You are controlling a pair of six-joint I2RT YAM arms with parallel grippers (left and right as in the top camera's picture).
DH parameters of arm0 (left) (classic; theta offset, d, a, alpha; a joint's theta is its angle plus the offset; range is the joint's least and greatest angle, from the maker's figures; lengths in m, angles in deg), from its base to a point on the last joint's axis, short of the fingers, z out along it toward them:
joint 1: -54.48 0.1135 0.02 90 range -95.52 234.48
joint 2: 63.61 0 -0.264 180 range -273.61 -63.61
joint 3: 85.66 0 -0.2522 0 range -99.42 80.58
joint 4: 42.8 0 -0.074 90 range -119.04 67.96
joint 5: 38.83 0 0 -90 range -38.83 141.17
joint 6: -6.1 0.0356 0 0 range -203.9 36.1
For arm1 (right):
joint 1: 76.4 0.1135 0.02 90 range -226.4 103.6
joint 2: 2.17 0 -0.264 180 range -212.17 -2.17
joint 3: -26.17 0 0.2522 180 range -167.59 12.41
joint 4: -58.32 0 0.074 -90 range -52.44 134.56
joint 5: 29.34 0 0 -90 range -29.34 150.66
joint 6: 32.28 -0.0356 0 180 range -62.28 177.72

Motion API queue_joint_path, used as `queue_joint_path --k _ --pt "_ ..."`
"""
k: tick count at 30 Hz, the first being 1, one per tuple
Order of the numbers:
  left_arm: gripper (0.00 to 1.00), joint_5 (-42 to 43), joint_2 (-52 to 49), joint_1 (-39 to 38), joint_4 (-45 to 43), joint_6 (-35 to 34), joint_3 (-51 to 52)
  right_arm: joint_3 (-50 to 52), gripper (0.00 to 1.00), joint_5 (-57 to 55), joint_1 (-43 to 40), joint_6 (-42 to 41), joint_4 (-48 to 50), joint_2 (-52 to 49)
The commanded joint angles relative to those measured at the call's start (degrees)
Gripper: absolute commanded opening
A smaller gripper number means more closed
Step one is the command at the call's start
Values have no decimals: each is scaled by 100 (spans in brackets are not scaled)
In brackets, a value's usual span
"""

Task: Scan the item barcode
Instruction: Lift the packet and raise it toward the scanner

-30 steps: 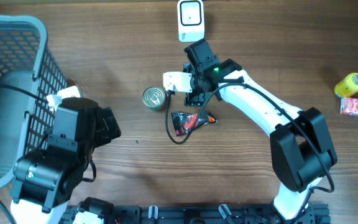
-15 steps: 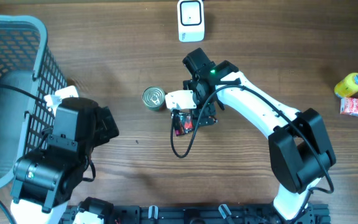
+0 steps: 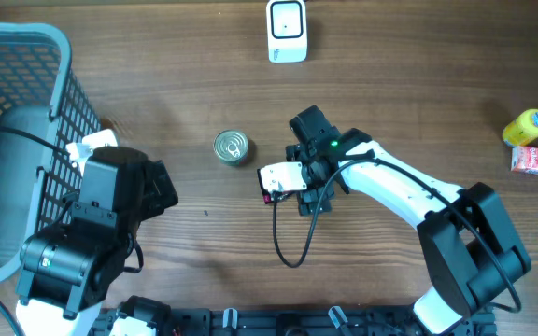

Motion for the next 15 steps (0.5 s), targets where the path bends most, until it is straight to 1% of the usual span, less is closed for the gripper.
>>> queue_joint_path --k 1,6,8,12,15 --pt "100 -98 4 -11 -105 -17 -33 42 100 -68 35 505 63 72" --pt "100 -96 4 -11 -149 -15 -35 42 100 -63 35 588 216 42" --pt "100 -98 4 -11 -151 -15 -33 42 98 -92 33 660 356 -157" --pt "100 -98 4 -11 -144 -15 -33 42 79 -157 35 754 542 -577" --pt "100 -101 4 -11 -146 -15 -35 42 72 -236 33 743 549 -697"
